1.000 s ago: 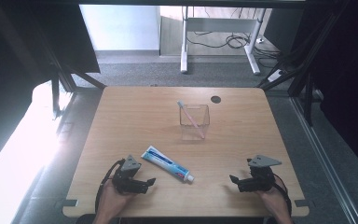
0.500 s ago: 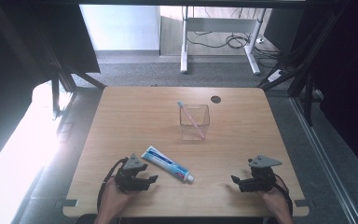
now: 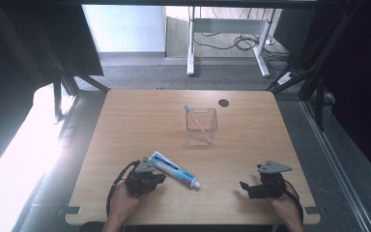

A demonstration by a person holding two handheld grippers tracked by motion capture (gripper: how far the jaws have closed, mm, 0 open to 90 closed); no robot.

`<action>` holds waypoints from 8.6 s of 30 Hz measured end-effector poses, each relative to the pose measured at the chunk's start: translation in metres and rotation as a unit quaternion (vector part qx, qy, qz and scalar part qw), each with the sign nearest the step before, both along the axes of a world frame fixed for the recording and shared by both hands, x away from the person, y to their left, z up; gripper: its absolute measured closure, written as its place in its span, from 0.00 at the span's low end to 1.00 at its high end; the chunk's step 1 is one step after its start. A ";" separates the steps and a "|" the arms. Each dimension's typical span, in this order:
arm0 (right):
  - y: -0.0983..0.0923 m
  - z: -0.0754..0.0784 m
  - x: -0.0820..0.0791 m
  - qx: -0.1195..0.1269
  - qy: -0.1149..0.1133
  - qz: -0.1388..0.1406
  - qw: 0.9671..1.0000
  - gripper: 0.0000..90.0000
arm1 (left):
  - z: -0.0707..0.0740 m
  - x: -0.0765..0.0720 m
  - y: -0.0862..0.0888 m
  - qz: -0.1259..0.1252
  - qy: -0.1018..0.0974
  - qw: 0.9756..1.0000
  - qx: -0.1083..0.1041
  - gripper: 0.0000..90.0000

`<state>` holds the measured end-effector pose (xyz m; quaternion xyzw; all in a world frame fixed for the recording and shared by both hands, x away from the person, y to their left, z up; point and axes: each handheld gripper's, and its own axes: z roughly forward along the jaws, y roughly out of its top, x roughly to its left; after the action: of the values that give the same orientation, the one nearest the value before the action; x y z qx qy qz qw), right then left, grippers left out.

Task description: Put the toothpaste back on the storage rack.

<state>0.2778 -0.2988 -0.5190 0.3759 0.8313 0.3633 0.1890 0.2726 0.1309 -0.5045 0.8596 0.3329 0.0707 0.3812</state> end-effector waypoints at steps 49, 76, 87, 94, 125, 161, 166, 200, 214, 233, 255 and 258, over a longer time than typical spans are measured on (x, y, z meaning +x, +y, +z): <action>-0.004 -0.003 0.000 -0.006 0.001 -0.012 1.000 0.08 | -0.005 0.031 -0.086 -0.058 0.034 0.998 0.018 1.00; -0.004 -0.003 0.000 -0.010 0.002 -0.012 1.000 0.08 | -0.005 0.015 -0.053 -0.047 0.048 0.996 0.051 0.99; -0.003 -0.004 0.000 -0.012 0.003 -0.011 1.000 0.08 | -0.005 0.014 -0.032 -0.033 0.051 0.997 0.045 0.98; -0.004 -0.004 0.000 -0.013 0.004 -0.012 1.000 0.08 | -0.005 0.016 -0.022 -0.032 0.049 0.997 0.052 0.98; -0.005 -0.005 0.001 -0.013 0.004 -0.013 1.000 0.09 | 0.017 0.045 -0.013 0.004 0.065 0.992 0.105 0.59; -0.006 -0.006 0.002 -0.015 0.006 -0.011 1.000 0.09 | 0.000 0.066 -0.041 0.010 0.114 0.979 0.167 0.65; -0.006 -0.006 0.002 -0.016 0.005 -0.011 1.000 0.09 | 0.003 0.064 -0.040 0.008 0.104 0.981 0.165 0.76; -0.002 -0.009 0.003 0.002 0.027 0.020 0.999 0.00 | 0.036 0.060 -0.036 -0.011 0.062 0.994 0.089 0.80; -0.001 -0.010 0.003 0.003 0.029 0.024 0.999 0.00 | 0.064 0.065 -0.037 -0.020 0.042 0.997 0.060 0.80; -0.001 -0.010 0.003 -0.001 0.028 0.027 0.999 0.00 | 0.093 0.083 -0.047 -0.013 0.008 0.999 0.034 0.81; 0.000 -0.010 0.003 -0.002 0.030 0.030 0.999 0.00 | 0.103 0.116 -0.061 0.005 -0.014 1.000 0.015 0.80; 0.000 -0.011 0.003 -0.002 0.030 0.031 0.999 0.00 | 0.104 0.120 -0.064 0.005 -0.017 1.000 0.016 0.81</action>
<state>0.2805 -0.2992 -0.5296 0.3607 0.8484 0.3557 0.1536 0.3930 0.0669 -0.4002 0.8624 0.3297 0.0924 0.3728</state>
